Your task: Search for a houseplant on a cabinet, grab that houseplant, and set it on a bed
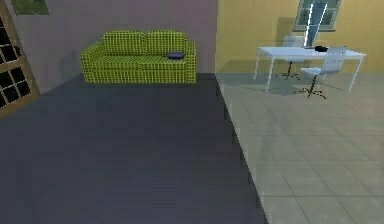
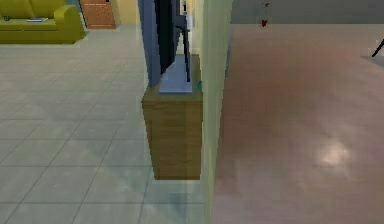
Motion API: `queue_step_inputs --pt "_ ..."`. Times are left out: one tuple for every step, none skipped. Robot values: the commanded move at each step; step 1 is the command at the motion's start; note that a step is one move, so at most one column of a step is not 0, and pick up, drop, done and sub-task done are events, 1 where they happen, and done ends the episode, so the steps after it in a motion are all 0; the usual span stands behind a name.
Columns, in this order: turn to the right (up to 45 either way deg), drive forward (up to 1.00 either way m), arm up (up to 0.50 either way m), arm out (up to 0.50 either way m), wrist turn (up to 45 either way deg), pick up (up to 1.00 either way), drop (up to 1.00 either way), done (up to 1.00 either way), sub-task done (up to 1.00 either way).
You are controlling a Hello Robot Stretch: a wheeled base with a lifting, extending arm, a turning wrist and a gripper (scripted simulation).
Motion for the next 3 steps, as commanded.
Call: queue_step_inputs --pt "0.0 0.15 0.0 0.0 0.0 0.0 0.0 0.0 0.0" --pt "45.0 0.0 0.0 0.0 0.0 0.0 0.0 0.0 0.0" --pt "3.0 0.0 0.0 0.0 0.0 0.0 0.0 0.0 0.0"
